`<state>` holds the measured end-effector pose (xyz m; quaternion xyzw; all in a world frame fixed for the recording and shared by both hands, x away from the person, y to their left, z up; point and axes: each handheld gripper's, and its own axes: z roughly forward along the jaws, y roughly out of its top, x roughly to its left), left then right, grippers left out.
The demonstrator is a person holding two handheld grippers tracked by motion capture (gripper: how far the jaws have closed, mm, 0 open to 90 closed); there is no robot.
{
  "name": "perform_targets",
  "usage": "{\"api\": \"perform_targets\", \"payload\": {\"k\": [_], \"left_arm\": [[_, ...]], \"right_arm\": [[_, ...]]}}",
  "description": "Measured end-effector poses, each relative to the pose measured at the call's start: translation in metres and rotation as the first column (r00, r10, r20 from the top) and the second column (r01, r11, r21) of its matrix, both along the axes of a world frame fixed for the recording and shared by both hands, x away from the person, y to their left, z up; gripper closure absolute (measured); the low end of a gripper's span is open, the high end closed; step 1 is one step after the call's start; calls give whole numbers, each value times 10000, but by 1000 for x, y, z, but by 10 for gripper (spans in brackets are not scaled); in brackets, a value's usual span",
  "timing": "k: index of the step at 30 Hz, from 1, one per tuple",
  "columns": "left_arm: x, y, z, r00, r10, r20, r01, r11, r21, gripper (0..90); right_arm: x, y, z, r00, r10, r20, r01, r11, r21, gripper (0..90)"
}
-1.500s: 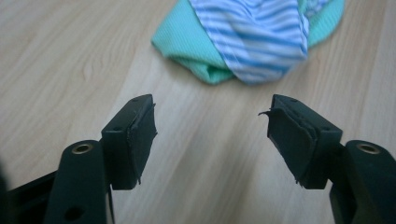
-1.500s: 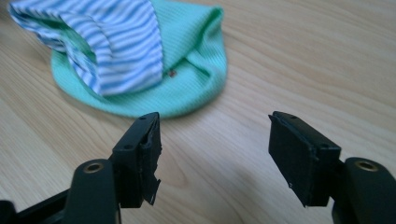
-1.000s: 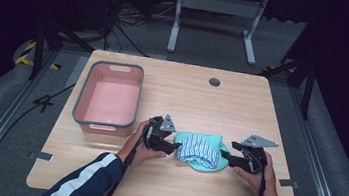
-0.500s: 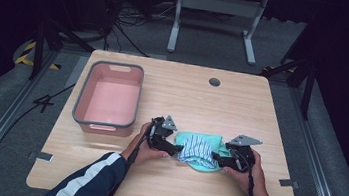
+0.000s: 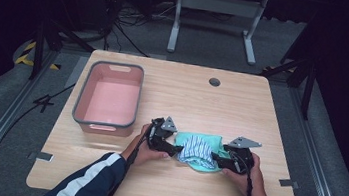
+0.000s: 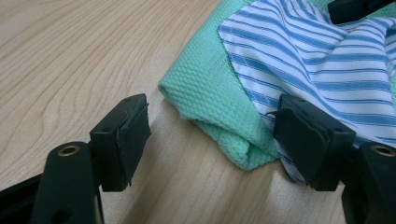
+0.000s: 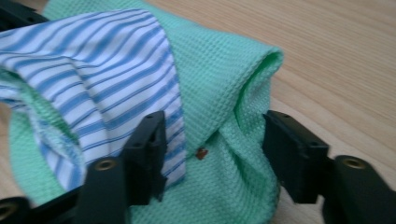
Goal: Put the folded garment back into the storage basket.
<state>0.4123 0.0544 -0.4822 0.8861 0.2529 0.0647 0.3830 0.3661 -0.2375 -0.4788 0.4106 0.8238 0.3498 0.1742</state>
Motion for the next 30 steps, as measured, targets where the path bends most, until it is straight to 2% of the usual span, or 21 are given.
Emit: {"api": "perform_targets", "payload": {"k": [1, 2, 4, 6, 7, 8, 10, 13, 16, 21, 24, 30], "left_arm": [[0, 0, 0, 10000, 6, 13, -6, 10000, 0, 270], [0, 0, 0, 10000, 14, 13, -14, 10000, 2, 270], [0, 0, 0, 10000, 37, 12, -37, 10000, 12, 269], [-1, -1, 0, 10000, 40, 5, -41, 10000, 87, 265], [-1, -1, 0, 10000, 89, 31, -89, 9999, 84, 261], [-1, -2, 0, 9998, 180, 26, -180, 9998, 77, 253], [-2, -3, 0, 9996, 267, 24, -267, 9996, 58, 250], [-3, -4, 0, 9994, 345, 67, -346, 9993, 143, 241], [-3, -4, 0, 9994, 350, 56, -351, 9993, 141, 242], [-3, -5, 1, 9990, 447, 47, -448, 9987, 235, 241], [-2, -6, 1, 9971, 759, 15, -759, 9963, 397, 181], [-3, -7, 1, 9972, 749, -20, -747, 9963, 415, 167]], "right_arm": [[0, 0, 1, 9999, -99, 72, 101, 9997, -220, 271], [0, 0, 1, 9996, -228, 146, 234, 9987, -450, 251], [0, -1, 0, 9997, -241, 42, 242, 9993, -276, 268], [1, -3, -1, 9992, -314, -251, 318, 9994, 149, 285], [2, -3, -1, 9994, -240, -265, 245, 9996, 173, 303], [2, -3, 0, 9994, 34, -335, -28, 9999, 167, 378], [1, -2, 1, 9992, 100, -387, -94, 9998, 155, 412], [-1, 2, 4, 9974, 451, -558, -444, 9989, 128, 551], [-2, 3, 5, 9961, 614, -640, -606, 9981, 141, 610], [-4, 4, 5, 9951, 716, -685, -704, 9973, 187, 642], [-4, 4, 5, 9950, 734, -673, -720, 9971, 227, 669], [-6, 5, 5, 9919, 1021, -761, -997, 9944, 351, 714]]}}
